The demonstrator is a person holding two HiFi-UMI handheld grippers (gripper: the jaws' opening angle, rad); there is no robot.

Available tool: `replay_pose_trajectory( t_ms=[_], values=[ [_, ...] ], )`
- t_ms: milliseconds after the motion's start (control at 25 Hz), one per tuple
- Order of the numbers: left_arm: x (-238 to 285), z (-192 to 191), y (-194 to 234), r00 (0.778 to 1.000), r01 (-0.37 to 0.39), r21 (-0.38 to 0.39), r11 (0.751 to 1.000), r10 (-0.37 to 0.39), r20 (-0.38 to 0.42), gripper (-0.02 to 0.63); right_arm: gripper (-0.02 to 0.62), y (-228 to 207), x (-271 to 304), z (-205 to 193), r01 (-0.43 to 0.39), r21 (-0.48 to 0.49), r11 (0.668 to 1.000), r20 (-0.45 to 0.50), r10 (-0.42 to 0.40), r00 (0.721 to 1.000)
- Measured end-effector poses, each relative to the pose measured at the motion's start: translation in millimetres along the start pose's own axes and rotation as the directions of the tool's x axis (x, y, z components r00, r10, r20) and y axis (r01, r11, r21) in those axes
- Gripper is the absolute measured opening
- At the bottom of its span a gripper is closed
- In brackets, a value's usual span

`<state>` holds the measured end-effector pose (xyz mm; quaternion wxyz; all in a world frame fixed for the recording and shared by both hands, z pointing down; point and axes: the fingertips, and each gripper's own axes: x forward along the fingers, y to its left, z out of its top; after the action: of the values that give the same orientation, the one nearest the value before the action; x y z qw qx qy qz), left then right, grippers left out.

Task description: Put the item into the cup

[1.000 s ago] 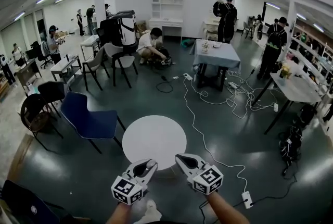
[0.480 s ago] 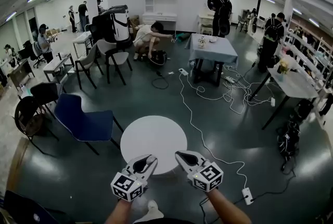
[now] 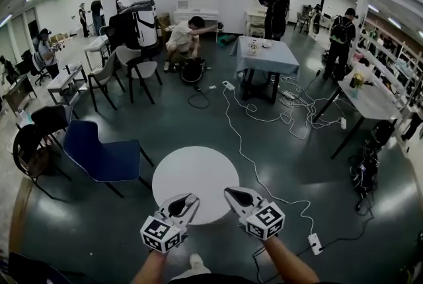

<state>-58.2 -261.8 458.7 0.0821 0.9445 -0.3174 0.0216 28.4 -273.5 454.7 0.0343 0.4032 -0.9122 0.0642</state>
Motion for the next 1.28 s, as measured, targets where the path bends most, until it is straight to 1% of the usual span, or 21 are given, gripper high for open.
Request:
replay_pose_trajectory(
  t_ms=[200,360,560,760,960,1160,1280],
  values=[
    [6,2,28,1.000,0.011,0.003,1.000,-0.011,-0.012,0.092,0.011,-7,25,3,0.016,-0.015,1.000,-0.007,-0.016,1.000],
    [10,-7,49,0.999,0.015,-0.001,1.000,-0.016,-0.029,0.092,0.009,-13,44,-1,0.028,-0.014,1.000,-0.016,-0.028,0.999],
    [17,-11,76,0.999,0.028,-0.009,1.000,-0.029,-0.039,0.092,0.009,-22,68,0,0.043,-0.015,0.999,-0.004,-0.043,0.999],
    [23,-23,104,0.997,0.050,-0.021,0.999,-0.051,-0.057,0.092,0.009,-31,96,-9,0.065,-0.014,0.998,-0.015,-0.065,0.998],
    [31,-39,115,0.995,0.061,-0.036,0.997,-0.064,-0.082,0.093,0.009,-44,104,-18,0.105,-0.010,0.994,-0.013,-0.105,0.994],
    [27,-47,128,0.992,0.068,-0.048,0.997,-0.072,-0.106,0.093,0.009,-43,113,-26,0.122,0.003,0.993,-0.032,-0.121,0.992],
    [26,-62,136,0.991,0.067,-0.059,0.996,-0.074,-0.116,0.093,0.009,-42,117,-41,0.126,0.004,0.992,-0.051,-0.126,0.991]
  ],
)
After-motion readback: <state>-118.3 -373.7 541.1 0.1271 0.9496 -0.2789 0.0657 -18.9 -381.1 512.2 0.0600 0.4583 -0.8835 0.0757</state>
